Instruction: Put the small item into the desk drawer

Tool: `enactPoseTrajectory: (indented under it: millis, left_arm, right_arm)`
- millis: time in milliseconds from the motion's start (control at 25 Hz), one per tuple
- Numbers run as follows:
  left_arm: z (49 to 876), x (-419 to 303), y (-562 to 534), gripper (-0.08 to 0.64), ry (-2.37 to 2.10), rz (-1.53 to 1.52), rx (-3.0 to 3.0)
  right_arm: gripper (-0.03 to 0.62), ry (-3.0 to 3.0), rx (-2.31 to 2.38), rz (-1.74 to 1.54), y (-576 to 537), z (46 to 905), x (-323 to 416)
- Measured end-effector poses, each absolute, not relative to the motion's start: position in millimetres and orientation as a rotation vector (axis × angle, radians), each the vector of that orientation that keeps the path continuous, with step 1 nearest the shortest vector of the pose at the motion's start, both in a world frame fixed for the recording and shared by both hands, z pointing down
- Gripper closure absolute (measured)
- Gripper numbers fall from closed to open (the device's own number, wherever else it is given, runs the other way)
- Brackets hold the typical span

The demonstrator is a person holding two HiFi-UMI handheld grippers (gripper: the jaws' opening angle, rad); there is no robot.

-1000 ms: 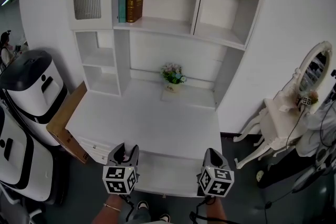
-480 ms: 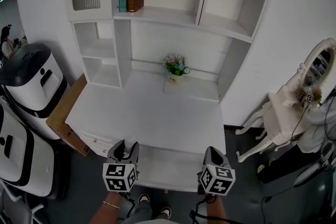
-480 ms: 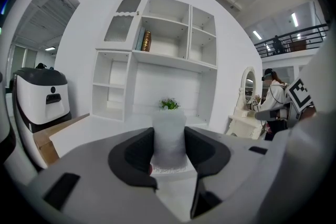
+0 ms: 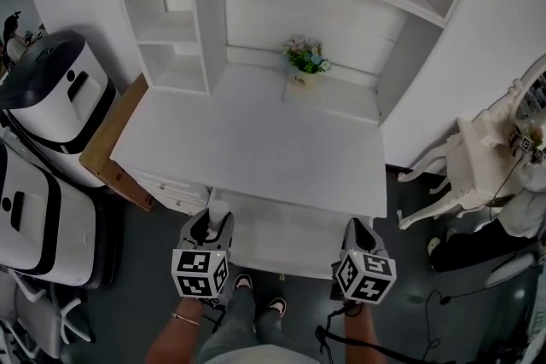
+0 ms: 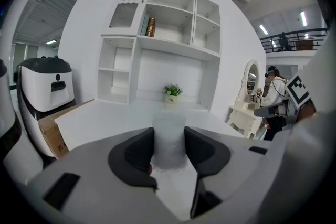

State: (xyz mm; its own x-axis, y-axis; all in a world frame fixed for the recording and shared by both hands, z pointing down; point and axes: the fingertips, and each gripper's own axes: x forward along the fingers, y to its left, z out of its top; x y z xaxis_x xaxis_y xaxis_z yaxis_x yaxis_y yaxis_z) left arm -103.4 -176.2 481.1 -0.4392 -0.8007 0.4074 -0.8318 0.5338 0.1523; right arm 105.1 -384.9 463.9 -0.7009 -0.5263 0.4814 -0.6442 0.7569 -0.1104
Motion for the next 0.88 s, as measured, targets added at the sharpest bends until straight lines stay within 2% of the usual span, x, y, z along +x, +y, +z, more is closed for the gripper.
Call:
enactPoseTrajectory:
  millis: [320,880]
  left_arm:
    - [539,-93,-157,0.396,-2.267,0.085,1.260]
    - [569,-94,-182,0.396,-2.102,0.214,1.386]
  right_arm:
    - [0.588,-2.453,0.867,0.392,-376,508,111]
    - [0.588,-2.393,0.907,0.428,-376,533,114]
